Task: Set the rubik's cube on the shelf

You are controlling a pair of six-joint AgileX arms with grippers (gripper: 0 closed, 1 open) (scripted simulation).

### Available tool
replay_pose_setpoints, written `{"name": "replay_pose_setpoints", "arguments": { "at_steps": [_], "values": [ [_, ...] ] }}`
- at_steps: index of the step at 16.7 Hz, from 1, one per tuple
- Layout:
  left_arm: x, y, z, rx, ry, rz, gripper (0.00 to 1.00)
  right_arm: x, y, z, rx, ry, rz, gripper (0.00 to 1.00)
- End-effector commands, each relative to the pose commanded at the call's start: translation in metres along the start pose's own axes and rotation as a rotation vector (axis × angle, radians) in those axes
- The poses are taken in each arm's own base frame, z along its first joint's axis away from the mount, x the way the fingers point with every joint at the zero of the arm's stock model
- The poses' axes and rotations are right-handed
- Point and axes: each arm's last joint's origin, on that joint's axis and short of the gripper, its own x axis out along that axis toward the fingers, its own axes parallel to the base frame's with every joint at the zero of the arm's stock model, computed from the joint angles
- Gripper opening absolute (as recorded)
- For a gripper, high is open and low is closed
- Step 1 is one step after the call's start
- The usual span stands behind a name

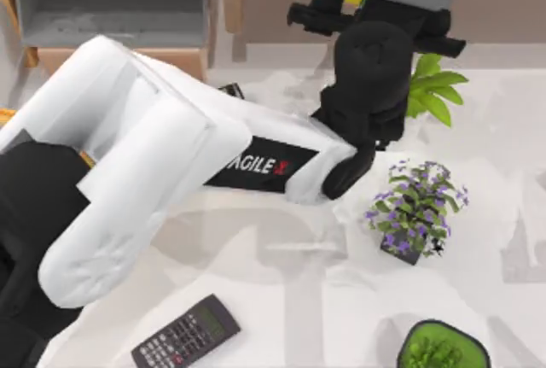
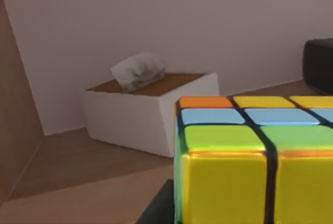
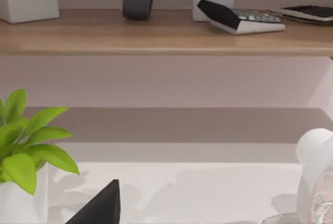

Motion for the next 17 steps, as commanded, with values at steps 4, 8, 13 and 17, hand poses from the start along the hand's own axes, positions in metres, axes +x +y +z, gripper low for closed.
{"name": "replay_pose_setpoints", "arguments": {
  "at_steps": [4, 8, 13, 17],
  "values": [
    [-0.002, 0.009, -0.016, -0.143, -0.061, 0.109, 0.00, 0.000, 0.000, 0.000, 0.000, 0.000, 0.000, 1.00],
    [-0.003, 0.011, -0.020, -0.174, -0.070, 0.133, 0.00, 0.000, 0.000, 0.000, 0.000, 0.000, 0.000, 1.00],
    [-0.001, 0.009, -0.019, -0.172, -0.070, 0.127, 0.00, 0.000, 0.000, 0.000, 0.000, 0.000, 0.000, 1.00],
    [0.021, 0.009, -0.020, -0.175, -0.070, 0.134, 0.00, 0.000, 0.000, 0.000, 0.000, 0.000, 0.000, 1.00]
  ]
}}
